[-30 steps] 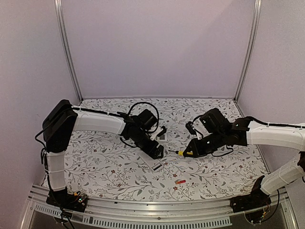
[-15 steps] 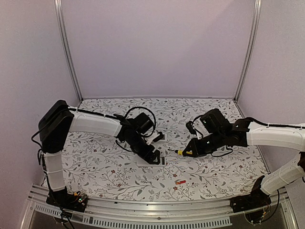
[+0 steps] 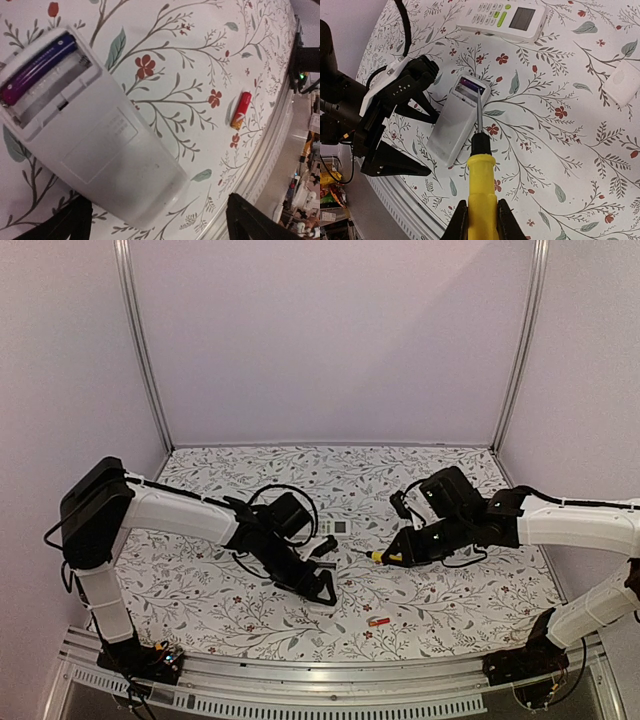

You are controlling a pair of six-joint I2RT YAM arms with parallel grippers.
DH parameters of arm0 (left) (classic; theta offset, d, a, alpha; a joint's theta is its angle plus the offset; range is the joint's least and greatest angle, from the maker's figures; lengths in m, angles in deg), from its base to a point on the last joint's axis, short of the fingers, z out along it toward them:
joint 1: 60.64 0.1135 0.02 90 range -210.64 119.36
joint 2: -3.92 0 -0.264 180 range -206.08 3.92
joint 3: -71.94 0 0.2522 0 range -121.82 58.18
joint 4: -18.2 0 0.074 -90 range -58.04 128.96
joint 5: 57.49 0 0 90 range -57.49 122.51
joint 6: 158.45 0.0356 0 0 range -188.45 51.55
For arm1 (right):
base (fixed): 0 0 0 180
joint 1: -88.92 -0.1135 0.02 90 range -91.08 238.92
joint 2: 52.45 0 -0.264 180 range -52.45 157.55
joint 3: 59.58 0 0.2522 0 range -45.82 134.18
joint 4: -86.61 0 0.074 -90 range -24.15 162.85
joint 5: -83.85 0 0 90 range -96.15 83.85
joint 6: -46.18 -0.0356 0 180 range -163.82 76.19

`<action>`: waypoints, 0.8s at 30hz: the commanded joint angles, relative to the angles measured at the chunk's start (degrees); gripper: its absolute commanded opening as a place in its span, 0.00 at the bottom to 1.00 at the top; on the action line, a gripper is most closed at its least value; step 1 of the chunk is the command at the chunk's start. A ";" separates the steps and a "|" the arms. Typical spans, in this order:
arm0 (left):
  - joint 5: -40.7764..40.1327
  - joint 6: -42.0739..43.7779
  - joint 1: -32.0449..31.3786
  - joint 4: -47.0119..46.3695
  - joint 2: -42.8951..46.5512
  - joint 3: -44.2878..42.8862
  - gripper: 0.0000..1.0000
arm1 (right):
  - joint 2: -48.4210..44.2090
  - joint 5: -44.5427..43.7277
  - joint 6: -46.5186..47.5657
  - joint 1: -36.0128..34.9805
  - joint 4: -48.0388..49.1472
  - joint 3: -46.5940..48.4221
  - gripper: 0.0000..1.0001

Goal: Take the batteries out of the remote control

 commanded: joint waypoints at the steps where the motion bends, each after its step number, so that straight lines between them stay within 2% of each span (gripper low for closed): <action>1: 3.54 -5.01 -3.24 -3.28 -0.29 0.90 0.93 | -1.16 -1.66 -0.80 0.04 0.82 -0.58 0.00; 11: 2.17 -8.79 -4.32 -11.35 -2.82 0.41 0.93 | -2.83 -2.45 -2.21 0.04 1.75 -1.76 0.00; 18: 0.79 -11.38 -4.35 -18.04 -7.03 -4.02 0.93 | -3.85 -3.10 -3.05 0.00 1.78 -2.25 0.00; 24: -2.71 -9.98 -3.97 -18.81 -6.07 -6.59 0.93 | -3.99 -3.10 -3.75 0.06 2.04 -2.45 0.00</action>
